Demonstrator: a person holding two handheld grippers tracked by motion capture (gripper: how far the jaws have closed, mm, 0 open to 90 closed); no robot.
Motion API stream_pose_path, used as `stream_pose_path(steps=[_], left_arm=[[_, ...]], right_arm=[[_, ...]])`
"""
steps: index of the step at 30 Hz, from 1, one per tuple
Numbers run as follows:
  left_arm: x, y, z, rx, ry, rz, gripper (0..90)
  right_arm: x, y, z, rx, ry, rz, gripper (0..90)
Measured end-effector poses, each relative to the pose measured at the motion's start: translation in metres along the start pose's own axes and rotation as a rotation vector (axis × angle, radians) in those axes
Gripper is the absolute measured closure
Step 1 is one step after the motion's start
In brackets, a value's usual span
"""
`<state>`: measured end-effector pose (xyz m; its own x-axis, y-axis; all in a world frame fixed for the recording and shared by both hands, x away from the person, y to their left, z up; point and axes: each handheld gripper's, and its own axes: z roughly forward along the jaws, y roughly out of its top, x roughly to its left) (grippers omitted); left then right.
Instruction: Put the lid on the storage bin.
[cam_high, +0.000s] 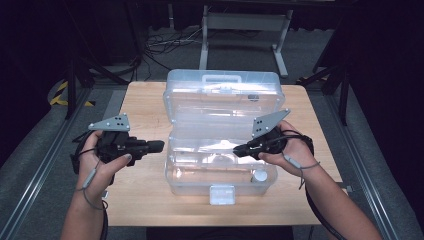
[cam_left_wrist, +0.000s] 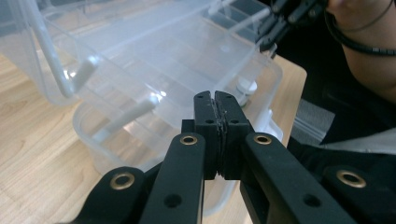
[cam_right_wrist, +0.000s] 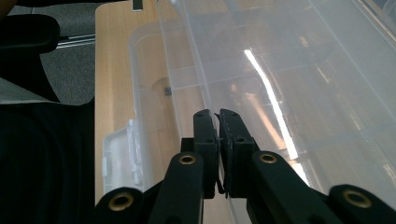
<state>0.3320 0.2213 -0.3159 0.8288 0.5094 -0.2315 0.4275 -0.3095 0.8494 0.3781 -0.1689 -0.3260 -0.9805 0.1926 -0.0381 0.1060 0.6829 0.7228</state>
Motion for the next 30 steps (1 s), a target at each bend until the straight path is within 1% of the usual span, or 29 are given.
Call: stream_pose_path(steps=[2, 3, 4, 6, 7, 9, 12, 14, 15, 16, 20, 23, 25, 26, 27, 28, 29, 30], left_arm=[[0.001, 0.001, 0.001, -0.008, -0.001, -0.006, 89.2], [0.002, 0.003, 0.003, -0.026, 0.015, -0.021, 89.2], [0.002, 0.003, 0.003, -0.026, 0.015, -0.021, 89.2], [0.004, 0.004, 0.006, -0.049, 0.012, -0.04, 89.2], [0.005, 0.005, 0.008, -0.055, 0.017, -0.045, 89.2], [0.005, 0.007, 0.012, -0.056, 0.032, -0.049, 89.1], [0.004, 0.01, 0.016, -0.073, 0.05, -0.054, 89.1], [0.004, 0.011, 0.017, -0.07, 0.056, -0.057, 89.1], [0.005, 0.012, 0.02, -0.07, 0.073, -0.056, 89.1], [0.005, 0.012, 0.021, -0.071, 0.079, -0.061, 89.1], [0.008, 0.011, 0.024, -0.071, 0.079, -0.074, 89.4], [0.009, 0.01, 0.024, -0.072, 0.084, -0.082, 89.5], [0.01, 0.01, 0.024, -0.073, 0.088, -0.082, 89.7], [0.01, 0.01, 0.023, -0.076, 0.093, -0.084, 89.7], [0.01, 0.01, 0.023, -0.076, 0.093, -0.084, 89.8], [0.01, 0.01, 0.023, -0.08, 0.093, -0.086, 89.8], [0.01, 0.01, 0.023, -0.051, 0.08, -0.092, 89.9], [0.01, 0.009, 0.024, -0.045, 0.069, -0.093, 89.9]], right_arm=[[0.001, 0.0, 0.0, 0.0, 0.0, -0.002, 86.6], [0.002, -0.001, 0.0, 0.001, -0.003, -0.003, 86.5], [0.002, -0.001, 0.0, 0.001, -0.003, -0.003, 86.5], [0.003, -0.002, 0.001, 0.0, -0.003, -0.001, 86.4], [0.004, -0.003, 0.001, -0.003, -0.002, 0.0, 86.4], [0.005, -0.004, 0.001, -0.007, -0.002, 0.007, 86.3], [0.007, -0.006, 0.002, -0.012, -0.007, 0.007, 86.0], [0.008, -0.006, 0.002, -0.012, -0.007, 0.009, 85.8], [0.009, -0.007, 0.002, -0.013, -0.011, 0.01, 85.7], [0.01, -0.008, 0.002, -0.013, -0.016, 0.009, 85.6], [0.013, -0.01, 0.003, -0.017, -0.021, 0.007, 84.6], [0.014, -0.011, 0.002, -0.019, -0.017, 0.019, 84.4], [0.015, -0.012, 0.003, -0.023, -0.015, 0.027, 82.7], [0.018, -0.012, 0.0, -0.031, -0.021, 0.039, 80.1], [0.018, -0.012, 0.0, -0.031, -0.021, 0.039, 80.1], [0.019, -0.012, -0.002, -0.043, -0.029, 0.041, 78.9], [0.021, -0.011, -0.006, -0.057, -0.039, 0.047, 77.6], [0.022, -0.011, -0.009, -0.064, -0.046, 0.046, 77.3]])
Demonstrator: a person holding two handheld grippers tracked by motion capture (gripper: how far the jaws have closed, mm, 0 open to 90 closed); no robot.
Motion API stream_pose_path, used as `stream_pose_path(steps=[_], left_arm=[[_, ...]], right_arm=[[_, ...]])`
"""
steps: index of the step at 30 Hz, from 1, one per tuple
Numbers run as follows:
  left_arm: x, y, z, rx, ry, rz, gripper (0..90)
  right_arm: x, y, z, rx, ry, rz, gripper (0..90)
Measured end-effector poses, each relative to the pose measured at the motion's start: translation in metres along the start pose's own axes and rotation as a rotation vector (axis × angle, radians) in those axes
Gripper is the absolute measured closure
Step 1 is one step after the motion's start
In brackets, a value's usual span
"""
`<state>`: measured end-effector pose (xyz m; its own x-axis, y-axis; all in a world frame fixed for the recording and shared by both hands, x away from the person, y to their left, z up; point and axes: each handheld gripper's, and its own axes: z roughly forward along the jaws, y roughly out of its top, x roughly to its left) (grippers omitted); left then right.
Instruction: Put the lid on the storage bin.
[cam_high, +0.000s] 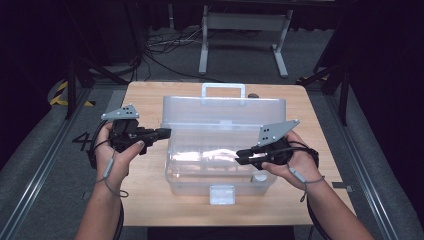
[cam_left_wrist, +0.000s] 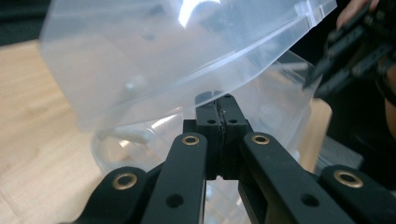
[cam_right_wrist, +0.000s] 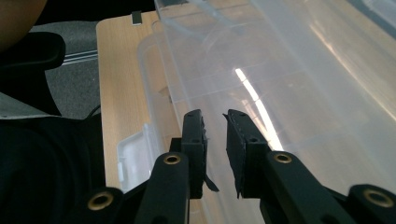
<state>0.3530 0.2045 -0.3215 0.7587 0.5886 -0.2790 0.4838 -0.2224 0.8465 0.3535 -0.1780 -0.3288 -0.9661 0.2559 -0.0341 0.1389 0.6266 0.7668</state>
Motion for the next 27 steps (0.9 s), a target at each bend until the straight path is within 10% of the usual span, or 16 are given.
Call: stream_pose_path(steps=[27], left_arm=[[-0.005, -0.002, -0.001, 0.046, 0.005, 0.031, 89.9]], right_arm=[[-0.006, -0.025, -0.042, -0.126, -0.089, 0.103, 90.0]])
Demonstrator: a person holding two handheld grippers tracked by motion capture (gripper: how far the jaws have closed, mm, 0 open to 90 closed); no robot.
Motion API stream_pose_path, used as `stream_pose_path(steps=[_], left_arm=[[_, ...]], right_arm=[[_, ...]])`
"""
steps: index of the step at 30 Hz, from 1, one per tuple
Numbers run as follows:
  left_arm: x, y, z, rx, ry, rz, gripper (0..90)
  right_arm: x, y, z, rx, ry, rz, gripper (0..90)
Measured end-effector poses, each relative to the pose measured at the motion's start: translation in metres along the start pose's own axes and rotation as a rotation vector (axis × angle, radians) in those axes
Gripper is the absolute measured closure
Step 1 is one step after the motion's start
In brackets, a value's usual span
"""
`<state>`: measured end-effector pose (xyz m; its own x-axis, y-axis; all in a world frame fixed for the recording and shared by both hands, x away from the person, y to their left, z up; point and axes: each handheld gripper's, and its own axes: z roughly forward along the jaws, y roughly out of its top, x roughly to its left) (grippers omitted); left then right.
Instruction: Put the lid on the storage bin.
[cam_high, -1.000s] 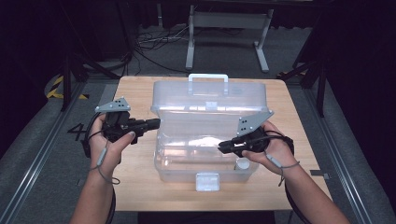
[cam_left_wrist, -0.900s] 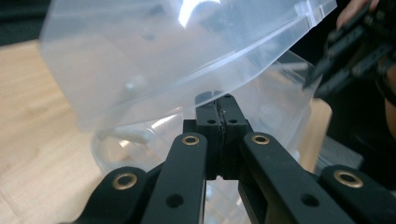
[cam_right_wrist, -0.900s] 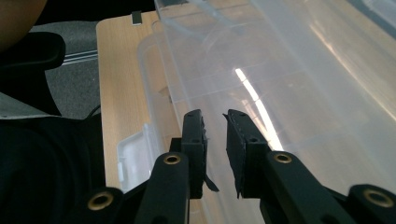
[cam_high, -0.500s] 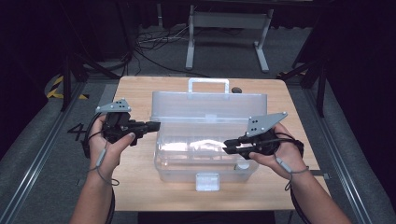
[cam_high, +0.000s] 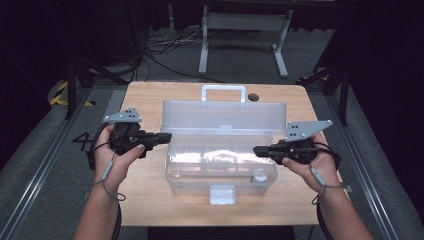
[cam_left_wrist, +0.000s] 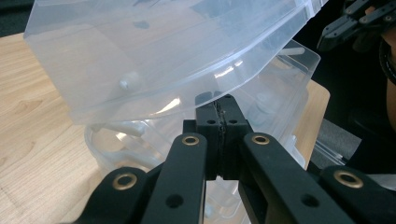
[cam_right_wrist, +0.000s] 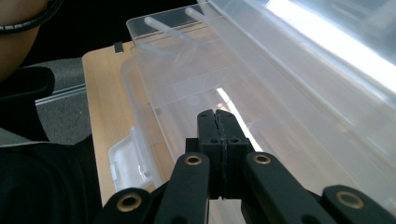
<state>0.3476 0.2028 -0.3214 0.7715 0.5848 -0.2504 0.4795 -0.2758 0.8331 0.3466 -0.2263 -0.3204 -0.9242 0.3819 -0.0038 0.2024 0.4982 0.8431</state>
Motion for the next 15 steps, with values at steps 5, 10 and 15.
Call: stream_pose_path(steps=[5, 10, 15], left_arm=[[0.0, -0.001, 0.0, 0.004, 0.001, 0.002, 89.9], [0.0, -0.001, -0.001, 0.009, -0.002, 0.003, 89.9], [-0.001, -0.002, -0.001, 0.013, -0.007, 0.006, 89.9]], right_arm=[[-0.009, -0.011, -0.014, -0.037, -0.046, 0.058, 90.0], [-0.014, -0.016, -0.021, -0.046, -0.065, 0.084, 90.0], [-0.018, -0.021, -0.027, -0.05, -0.091, 0.108, 90.0]])
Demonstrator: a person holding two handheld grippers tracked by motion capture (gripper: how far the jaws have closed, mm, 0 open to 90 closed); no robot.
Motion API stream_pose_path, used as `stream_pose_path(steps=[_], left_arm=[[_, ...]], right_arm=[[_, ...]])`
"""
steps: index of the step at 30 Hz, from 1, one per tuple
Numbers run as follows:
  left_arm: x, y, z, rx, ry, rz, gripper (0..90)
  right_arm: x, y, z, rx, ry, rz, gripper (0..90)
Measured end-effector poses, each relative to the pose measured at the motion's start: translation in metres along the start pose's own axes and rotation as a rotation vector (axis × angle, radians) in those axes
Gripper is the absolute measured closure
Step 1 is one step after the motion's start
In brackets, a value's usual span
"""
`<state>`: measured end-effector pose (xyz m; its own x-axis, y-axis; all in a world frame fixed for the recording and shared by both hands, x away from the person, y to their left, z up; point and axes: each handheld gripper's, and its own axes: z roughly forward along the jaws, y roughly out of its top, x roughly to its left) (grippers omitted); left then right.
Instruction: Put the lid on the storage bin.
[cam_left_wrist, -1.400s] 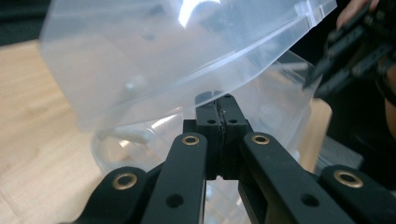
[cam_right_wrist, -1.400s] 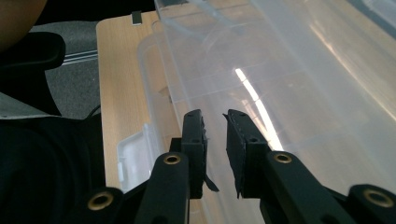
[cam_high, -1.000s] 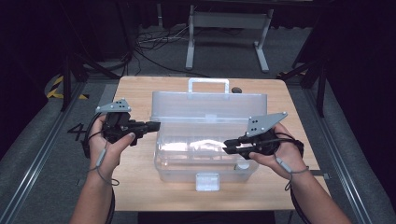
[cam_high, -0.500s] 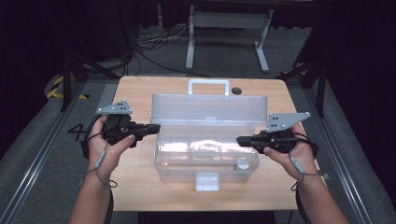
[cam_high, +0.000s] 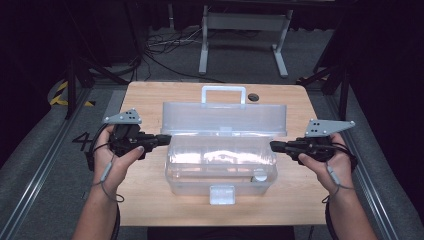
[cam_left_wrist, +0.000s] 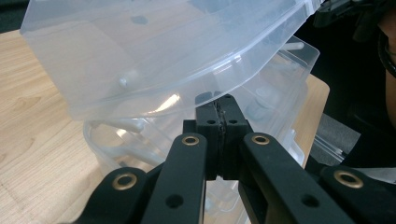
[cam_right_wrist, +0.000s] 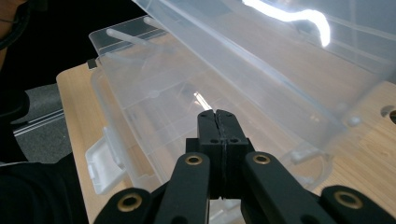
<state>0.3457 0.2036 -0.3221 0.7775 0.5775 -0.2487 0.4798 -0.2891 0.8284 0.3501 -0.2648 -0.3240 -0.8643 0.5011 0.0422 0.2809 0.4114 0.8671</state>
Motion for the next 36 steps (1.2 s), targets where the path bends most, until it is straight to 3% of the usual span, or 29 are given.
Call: stream_pose_path(steps=[16, 36], left_arm=[[-0.0028, -0.003, -0.0003, 0.058, -0.007, 0.017, 89.7], [-0.0062, -0.0087, -0.0023, 0.113, 0.0, 0.026, 88.7]], right_arm=[[-0.0081, -0.0074, -0.0058, 0.0, -0.016, 0.051, 90.0], [-0.01, -0.0102, -0.0068, 0.062, 0.026, 0.086, 90.0]])
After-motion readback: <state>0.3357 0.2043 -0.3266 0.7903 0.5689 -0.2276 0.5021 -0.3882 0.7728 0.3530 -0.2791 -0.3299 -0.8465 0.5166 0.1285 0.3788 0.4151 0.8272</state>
